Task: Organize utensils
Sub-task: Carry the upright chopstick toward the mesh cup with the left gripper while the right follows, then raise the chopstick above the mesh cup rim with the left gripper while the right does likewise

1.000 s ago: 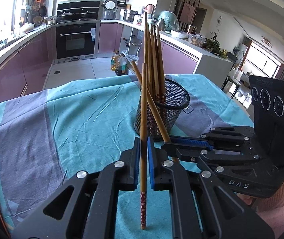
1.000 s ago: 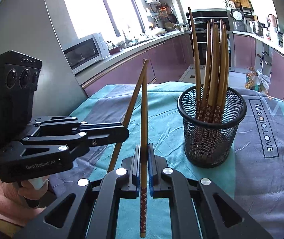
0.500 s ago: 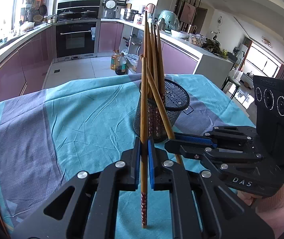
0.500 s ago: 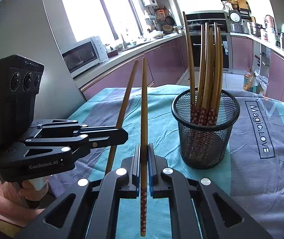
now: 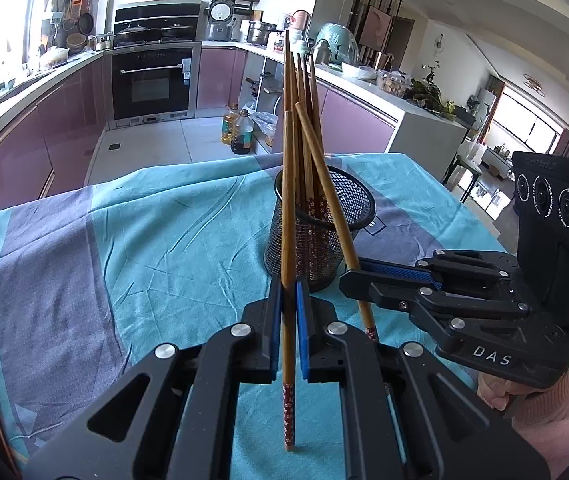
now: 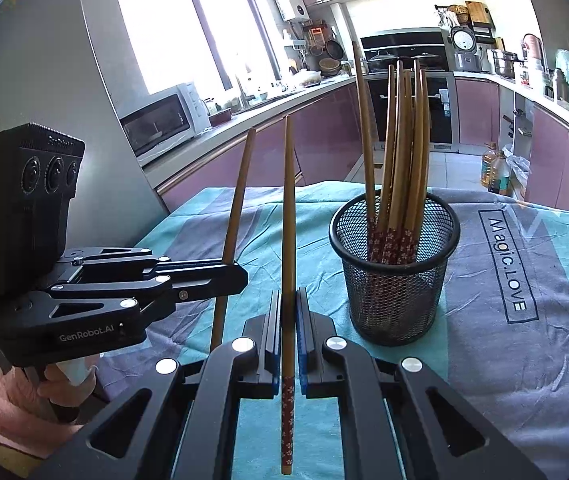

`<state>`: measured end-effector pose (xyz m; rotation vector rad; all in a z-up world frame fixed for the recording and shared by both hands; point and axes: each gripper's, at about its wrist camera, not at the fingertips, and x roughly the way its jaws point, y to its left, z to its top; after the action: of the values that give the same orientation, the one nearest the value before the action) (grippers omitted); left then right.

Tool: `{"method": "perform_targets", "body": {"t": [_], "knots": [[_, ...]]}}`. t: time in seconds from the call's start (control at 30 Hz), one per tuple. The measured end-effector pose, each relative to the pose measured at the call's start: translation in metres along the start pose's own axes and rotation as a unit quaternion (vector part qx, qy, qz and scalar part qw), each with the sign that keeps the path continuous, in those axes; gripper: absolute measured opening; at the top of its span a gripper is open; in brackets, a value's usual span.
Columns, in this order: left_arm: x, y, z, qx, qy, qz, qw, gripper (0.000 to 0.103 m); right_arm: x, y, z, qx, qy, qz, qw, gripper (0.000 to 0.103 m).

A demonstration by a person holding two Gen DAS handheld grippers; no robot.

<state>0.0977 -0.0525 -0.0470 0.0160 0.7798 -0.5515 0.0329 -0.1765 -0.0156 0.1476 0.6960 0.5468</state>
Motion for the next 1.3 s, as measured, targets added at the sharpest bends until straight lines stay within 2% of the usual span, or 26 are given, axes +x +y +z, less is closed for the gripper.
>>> {"method": "perform_targets", "body": {"t": [1.3], "knots": [[-0.029, -0.011, 0.023, 0.013, -0.037, -0.014, 0.9992, 0.008, -0.021, -0.006, 0.027, -0.006, -0.057, -0.011, 0.998, 0.006]]}}
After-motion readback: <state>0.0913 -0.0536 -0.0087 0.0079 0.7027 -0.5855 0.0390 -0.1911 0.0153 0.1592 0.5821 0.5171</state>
